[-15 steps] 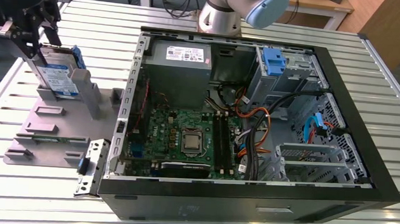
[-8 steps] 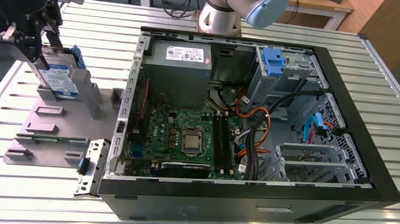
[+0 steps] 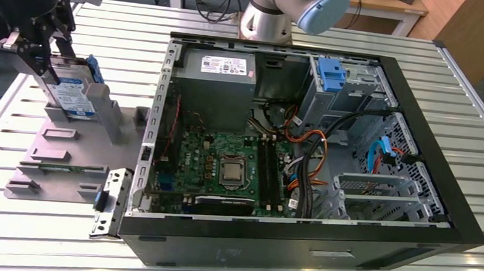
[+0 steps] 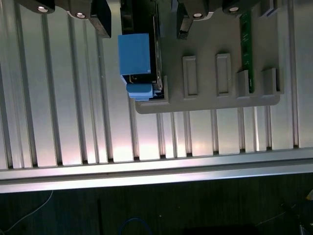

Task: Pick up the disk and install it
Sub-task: 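Pick up the disk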

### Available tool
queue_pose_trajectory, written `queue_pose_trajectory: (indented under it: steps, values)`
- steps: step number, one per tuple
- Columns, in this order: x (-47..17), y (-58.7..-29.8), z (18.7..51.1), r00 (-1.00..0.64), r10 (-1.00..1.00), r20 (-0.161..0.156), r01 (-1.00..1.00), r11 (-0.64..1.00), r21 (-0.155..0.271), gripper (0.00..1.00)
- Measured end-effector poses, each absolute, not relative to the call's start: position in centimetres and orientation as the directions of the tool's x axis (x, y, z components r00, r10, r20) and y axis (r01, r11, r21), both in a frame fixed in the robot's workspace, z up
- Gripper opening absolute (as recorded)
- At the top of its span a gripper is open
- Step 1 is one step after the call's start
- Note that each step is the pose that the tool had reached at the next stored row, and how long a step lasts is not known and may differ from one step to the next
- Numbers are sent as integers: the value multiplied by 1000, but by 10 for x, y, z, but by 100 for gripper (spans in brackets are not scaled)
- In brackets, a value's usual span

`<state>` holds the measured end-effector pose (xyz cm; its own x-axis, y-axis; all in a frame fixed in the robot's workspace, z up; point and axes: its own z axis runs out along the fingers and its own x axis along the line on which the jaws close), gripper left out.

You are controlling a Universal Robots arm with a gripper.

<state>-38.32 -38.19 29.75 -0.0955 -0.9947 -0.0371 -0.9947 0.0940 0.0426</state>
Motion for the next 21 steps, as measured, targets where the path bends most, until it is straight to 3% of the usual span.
queue_pose_trajectory:
  steps: [1, 5, 8, 9, 21]
  values:
    - [-383, -382, 297, -96, -995, -37, -995, 94, 43, 65]
    - [-383, -382, 297, -96, -995, -37, -995, 94, 43, 46]
    - [-383, -382, 297, -96, -995, -37, -995, 94, 43, 45]
    - [-383, -382, 297, -96, -995, -37, -995, 94, 43, 38]
    - [-383, -382, 300, -96, -995, -37, -995, 94, 43, 38]
